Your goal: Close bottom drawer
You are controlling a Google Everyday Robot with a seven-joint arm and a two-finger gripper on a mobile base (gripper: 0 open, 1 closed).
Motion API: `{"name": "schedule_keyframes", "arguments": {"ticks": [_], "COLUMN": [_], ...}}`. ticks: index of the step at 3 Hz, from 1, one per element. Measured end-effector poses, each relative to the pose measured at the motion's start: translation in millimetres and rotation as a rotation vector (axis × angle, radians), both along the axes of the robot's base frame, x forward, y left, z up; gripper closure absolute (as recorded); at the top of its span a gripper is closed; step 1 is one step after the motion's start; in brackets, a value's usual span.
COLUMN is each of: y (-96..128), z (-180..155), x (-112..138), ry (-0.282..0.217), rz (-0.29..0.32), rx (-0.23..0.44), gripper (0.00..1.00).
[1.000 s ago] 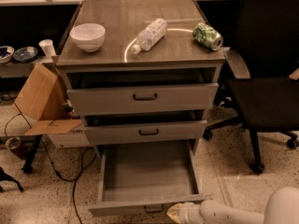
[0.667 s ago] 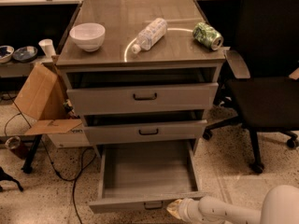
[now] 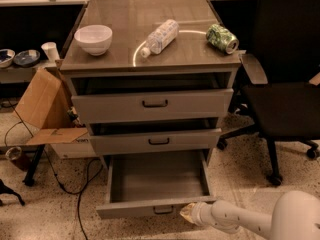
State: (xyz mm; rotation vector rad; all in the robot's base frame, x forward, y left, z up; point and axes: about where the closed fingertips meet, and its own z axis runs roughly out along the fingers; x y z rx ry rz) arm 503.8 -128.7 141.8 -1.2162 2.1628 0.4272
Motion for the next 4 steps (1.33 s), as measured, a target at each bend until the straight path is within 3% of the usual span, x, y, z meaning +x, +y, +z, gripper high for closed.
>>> {"name": "schedule_keyframes", "arguments": {"ticks": [1,4], "y": [1.5,46.7], "z": [1.8,-1.8], "x": [16.7,87.5], "ry": [-0.018,-0.068], "rz": [0.01,0.084], "rx": [-0.009,-0.027], "gripper": [0.74,0.05]}}
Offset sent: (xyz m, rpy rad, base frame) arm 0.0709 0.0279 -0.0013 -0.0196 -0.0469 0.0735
